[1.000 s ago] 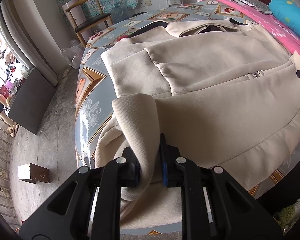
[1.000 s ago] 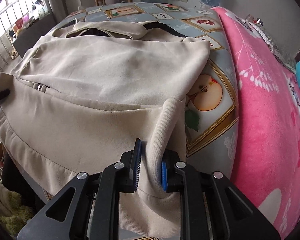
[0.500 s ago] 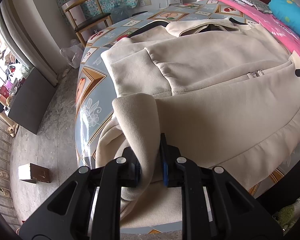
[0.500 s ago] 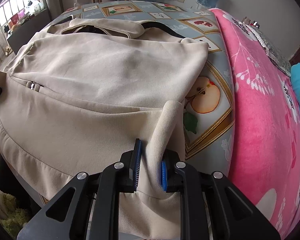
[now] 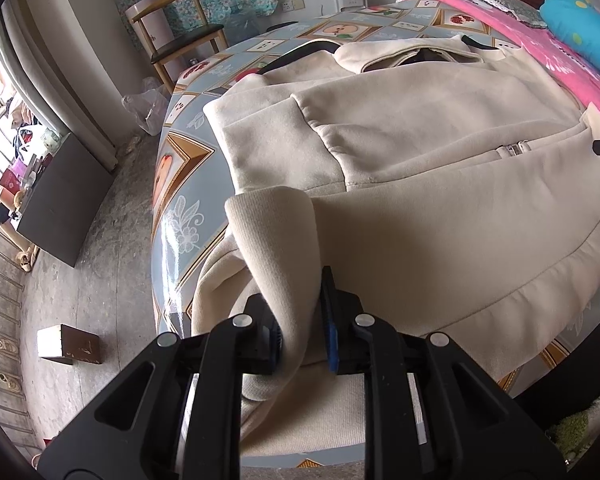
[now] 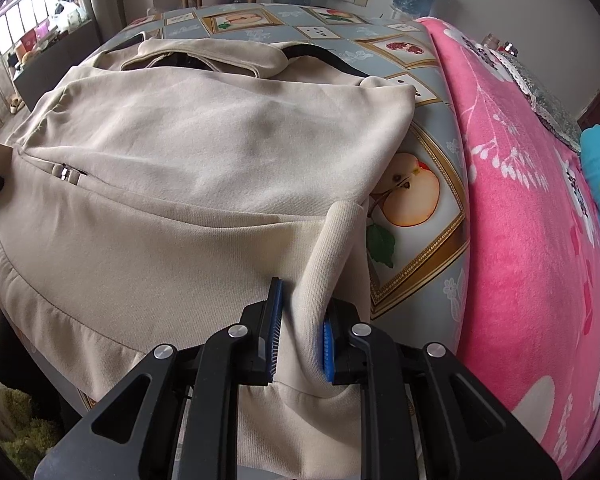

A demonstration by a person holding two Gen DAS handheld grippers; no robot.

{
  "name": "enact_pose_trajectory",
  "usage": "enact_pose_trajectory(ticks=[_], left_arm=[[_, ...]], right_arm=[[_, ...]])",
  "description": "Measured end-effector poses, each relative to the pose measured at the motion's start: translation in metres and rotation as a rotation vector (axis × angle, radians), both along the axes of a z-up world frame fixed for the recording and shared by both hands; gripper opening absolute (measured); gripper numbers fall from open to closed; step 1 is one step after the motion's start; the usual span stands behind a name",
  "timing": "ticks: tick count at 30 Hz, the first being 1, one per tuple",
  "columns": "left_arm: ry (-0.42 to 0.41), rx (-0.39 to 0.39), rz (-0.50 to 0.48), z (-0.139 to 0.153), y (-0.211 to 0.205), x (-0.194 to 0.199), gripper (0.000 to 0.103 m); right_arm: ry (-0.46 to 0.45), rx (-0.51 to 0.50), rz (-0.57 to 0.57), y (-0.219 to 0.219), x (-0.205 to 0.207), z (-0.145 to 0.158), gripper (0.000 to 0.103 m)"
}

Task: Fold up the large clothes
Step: 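Lift both held jacket edges and fold them over the jacket body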

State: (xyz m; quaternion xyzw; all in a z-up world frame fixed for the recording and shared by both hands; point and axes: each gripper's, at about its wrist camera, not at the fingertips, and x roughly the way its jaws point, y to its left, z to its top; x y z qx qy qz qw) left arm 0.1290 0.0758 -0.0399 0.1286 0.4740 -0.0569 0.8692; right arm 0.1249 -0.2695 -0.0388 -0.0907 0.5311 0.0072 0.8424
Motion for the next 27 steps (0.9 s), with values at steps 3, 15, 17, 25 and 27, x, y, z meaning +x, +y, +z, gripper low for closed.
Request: enact_pose_trajectory(ticks=[3, 15, 17, 25, 27], left_arm=[[-0.015, -0.006, 0.009, 0.0, 0.003, -0.002, 0.017], [-0.201, -0.117, 0.05, 0.064, 0.027, -0.089, 0.006], [-0.228, -0.141, 0.063, 0.077, 0.031, -0.101, 0.005], [-0.338, -0.191, 0.019, 0.127, 0.04, -0.073, 0.005], [-0.355, -0.192, -0.005, 0.138, 0.041, -0.044, 0.005]], right_arm=[[-0.033, -0.016, 0.003, 0.003, -0.005, 0.003, 0.01], [-0.289, 0.021, -0.027, 0.011, -0.088, 0.079, 0.006], [-0.338, 0.038, -0.037, 0.01, -0.097, 0.094, 0.006], [-0.453, 0.024, -0.02, 0.004, -0.055, 0.133, 0.006], [-0.465, 0.024, -0.014, 0.0, -0.025, 0.141, 0.006]])
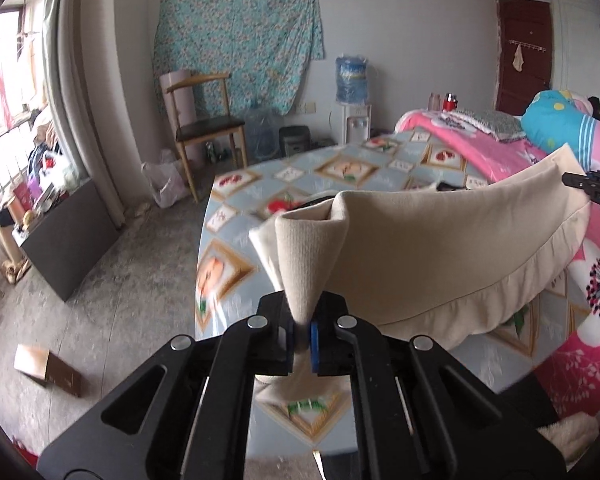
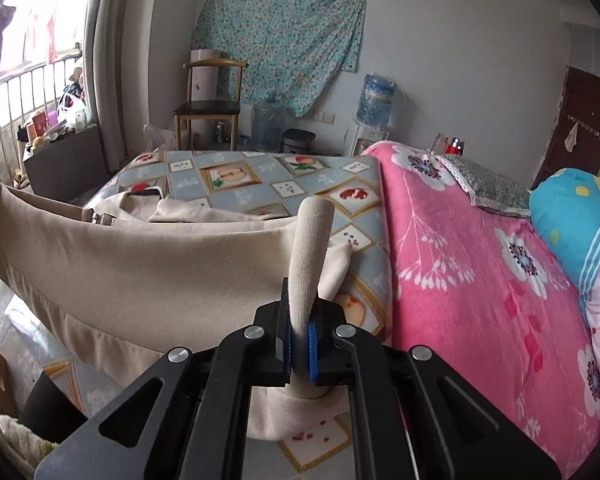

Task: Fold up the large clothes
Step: 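Lift both held jacket edges and fold them over the jacket body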

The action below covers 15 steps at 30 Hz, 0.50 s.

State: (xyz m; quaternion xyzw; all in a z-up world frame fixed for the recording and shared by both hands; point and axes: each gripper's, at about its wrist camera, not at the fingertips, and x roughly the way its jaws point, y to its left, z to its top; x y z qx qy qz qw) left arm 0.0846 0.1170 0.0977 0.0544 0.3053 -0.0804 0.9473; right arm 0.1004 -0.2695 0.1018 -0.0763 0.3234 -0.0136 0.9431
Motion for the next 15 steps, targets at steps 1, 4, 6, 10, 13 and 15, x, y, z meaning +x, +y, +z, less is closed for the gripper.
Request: enact_pose_trajectory(ticks=[1, 4, 6, 10, 13, 15], left_arm=[[0.0, 0.001, -0.01, 0.004, 0.001, 0.019, 0.005], [0.019, -0.026, -0.032, 0.015, 0.007, 0.082, 0.005], [0.048, -0.032, -0.041, 0.017, 0.008, 0.126, 0.005], [0.185, -0.065, -0.045, -0.015, 0.009, 0.226, 0.005], [0.312, -0.049, -0.049, -0.068, 0.004, 0.275, 0.005], [0.401, -0.04, -0.049, -0.104, 0.003, 0.292, 0.005]], right_arm=[[-0.001, 0.003, 0.0, -0.002, 0.017, 0.002, 0.006], [0.025, 0.052, -0.008, -0.016, 0.079, 0.008, 0.006], [0.048, 0.106, -0.02, -0.029, 0.127, 0.007, 0.006], [0.13, 0.145, -0.06, -0.048, 0.209, -0.027, 0.006], [0.246, 0.127, -0.093, -0.054, 0.248, -0.079, 0.006], [0.341, 0.124, -0.101, -0.057, 0.263, -0.118, 0.006]])
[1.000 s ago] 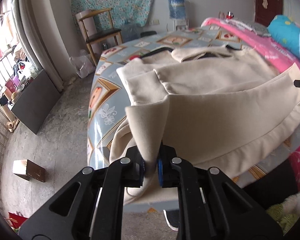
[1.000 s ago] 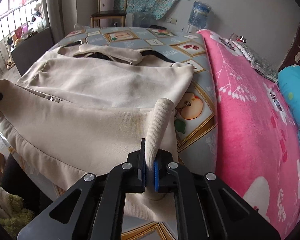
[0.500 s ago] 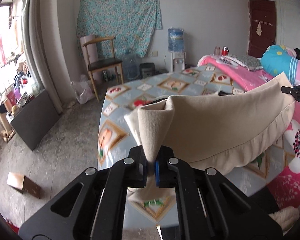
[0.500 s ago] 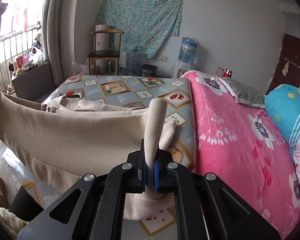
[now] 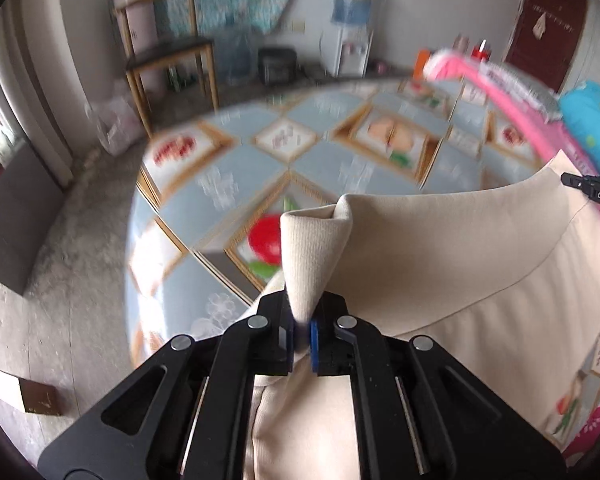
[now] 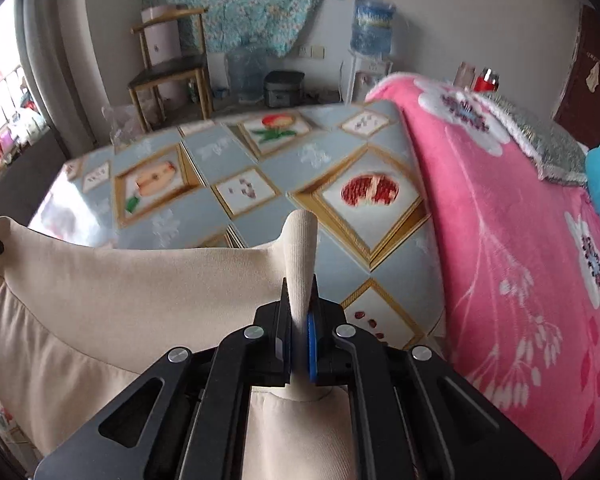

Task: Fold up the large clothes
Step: 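Lift both held jacket edges and fold them over the jacket body, then open both grippers and release the folded jacket onto the table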

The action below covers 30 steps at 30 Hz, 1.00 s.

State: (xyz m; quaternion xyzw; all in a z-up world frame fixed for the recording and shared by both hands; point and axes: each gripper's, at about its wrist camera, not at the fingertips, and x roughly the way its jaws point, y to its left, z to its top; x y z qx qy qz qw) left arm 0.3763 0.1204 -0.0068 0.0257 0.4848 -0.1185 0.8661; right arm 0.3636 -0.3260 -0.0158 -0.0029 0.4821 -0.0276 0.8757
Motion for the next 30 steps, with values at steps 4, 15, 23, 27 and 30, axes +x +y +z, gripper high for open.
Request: enact_pose_trajectory(ticks=[4, 15, 23, 27, 30], left_arm=[[0.047, -0.064, 0.026, -0.022, 0.013, 0.004, 0.019], [-0.069, -0.262, 0.033, 0.042, 0.061, -0.066, 0.02], [0.044, -0.189, 0.012, -0.014, 0.031, -0.134, 0.021], [0.078, -0.3, 0.081, -0.037, 0.06, -0.14, 0.025], [0.013, -0.23, 0.086, -0.014, 0.056, -0.148, 0.022]], right_arm=[[0.036, -0.018, -0.003, -0.004, 0.005, -0.023, 0.021], [-0.146, 0.106, -0.099, -0.049, -0.092, 0.054, 0.044], [-0.021, 0.192, 0.154, 0.011, -0.189, 0.005, 0.044], [0.035, 0.263, 0.068, -0.01, -0.197, -0.023, 0.045], [-0.004, 0.192, 0.035, -0.006, -0.209, 0.002, 0.045]])
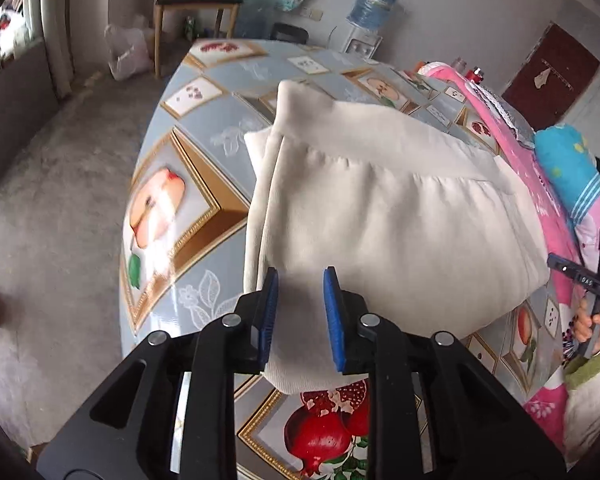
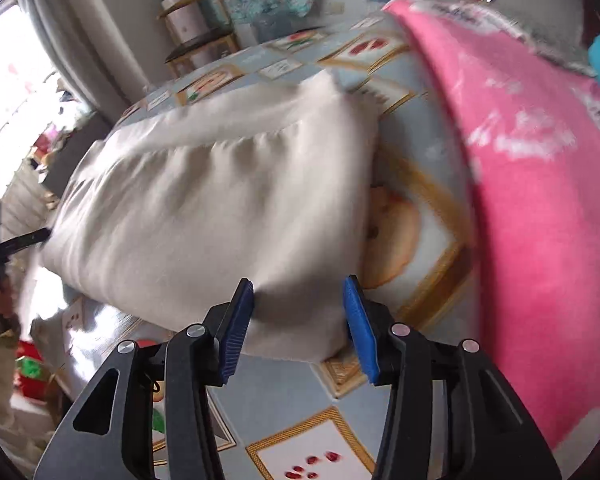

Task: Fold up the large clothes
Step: 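Open both grippers and release the folded jacket onto the table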

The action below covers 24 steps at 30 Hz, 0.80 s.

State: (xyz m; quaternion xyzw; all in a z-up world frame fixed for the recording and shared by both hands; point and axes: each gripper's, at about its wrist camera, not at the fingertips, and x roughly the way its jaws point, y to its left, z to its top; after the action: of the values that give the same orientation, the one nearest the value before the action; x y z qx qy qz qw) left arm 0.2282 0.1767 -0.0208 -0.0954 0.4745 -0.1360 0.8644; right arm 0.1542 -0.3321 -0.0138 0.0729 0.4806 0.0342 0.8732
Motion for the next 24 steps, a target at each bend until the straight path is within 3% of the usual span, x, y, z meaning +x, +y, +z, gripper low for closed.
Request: enact_pose_trajectory(ticks=[4, 6, 9, 11, 15, 19, 22, 24], left_arm=[[-0.115, 0.033, -0.081, 0.03, -0.027, -0.018, 0.022], [-0.13, 0.046, -0.144, 0.03, -0.051, -0.023, 0.023], [-0.081, 0.166, -0.155, 0.008, -0.08, -0.018, 0.023], [-0.025, 0.255, -0.125, -0.008, -0.08, -0.015, 0.027], [-0.118, 0.264, -0.126, 0.017, -0.081, -0.035, 0.025], [-0.189, 0.185, -0.269, 0.036, -0.127, -0.043, 0.025], [-0.174, 0.204, -0.343, 0.023, -0.17, -0.047, 0.025], [-0.127, 0.252, -0.359, 0.001, -0.186, -0.045, 0.026]], right_arm=[[-0.102, -0.049, 0.074, 0.036, -0.017, 0.031, 0.045], [-0.122, -0.088, 0.134, 0.059, -0.018, 0.027, 0.045], [-0.024, -0.2, 0.14, 0.071, -0.001, -0.011, 0.045], [0.006, -0.144, 0.125, 0.058, -0.002, -0.021, 0.045], [-0.022, -0.176, 0.126, 0.068, -0.01, 0.006, 0.044], [-0.134, -0.129, 0.254, 0.123, -0.008, 0.025, 0.042], [-0.128, -0.131, 0.321, 0.161, 0.001, 0.006, 0.034], [-0.068, -0.152, 0.332, 0.167, 0.01, -0.02, 0.031]])
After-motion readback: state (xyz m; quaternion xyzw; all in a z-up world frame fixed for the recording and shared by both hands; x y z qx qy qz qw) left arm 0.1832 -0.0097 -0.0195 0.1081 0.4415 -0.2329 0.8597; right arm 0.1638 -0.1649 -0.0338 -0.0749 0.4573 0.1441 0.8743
